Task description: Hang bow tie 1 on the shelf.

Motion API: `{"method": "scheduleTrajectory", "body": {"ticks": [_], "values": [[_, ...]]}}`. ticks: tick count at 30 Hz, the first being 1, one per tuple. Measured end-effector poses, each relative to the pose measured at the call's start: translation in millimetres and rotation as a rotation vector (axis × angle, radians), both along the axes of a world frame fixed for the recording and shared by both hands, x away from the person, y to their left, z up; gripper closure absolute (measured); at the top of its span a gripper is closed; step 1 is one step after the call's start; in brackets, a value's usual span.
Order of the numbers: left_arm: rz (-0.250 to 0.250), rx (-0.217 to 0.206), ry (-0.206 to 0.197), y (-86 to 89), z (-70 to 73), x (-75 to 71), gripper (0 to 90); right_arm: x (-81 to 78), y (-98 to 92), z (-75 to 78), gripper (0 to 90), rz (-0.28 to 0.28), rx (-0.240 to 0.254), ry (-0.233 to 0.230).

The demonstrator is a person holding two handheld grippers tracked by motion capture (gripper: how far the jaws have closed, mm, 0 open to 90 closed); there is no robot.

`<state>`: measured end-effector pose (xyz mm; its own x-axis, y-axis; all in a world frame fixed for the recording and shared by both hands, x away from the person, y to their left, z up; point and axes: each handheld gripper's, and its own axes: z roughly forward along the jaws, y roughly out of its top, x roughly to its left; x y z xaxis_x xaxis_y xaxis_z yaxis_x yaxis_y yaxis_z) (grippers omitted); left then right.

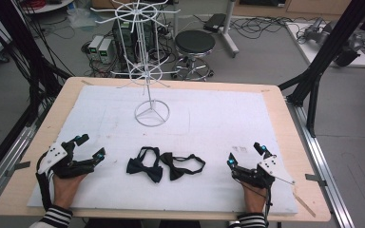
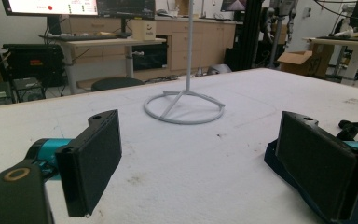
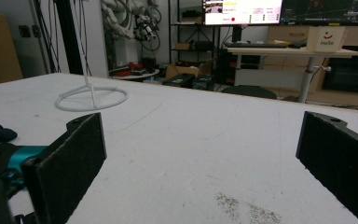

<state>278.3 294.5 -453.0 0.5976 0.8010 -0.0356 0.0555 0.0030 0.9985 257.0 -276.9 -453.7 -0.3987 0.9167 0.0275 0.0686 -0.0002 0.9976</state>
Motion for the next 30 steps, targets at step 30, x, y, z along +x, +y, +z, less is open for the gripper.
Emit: {"method": "scheduleTrajectory", "body": {"ticks": [30], "values": [[-0.046,0.028,0.043,0.4,10.1,4.2,13.8,0.7,0.1,0.3,0.7,-0.001,-0.005,0.008]]}}
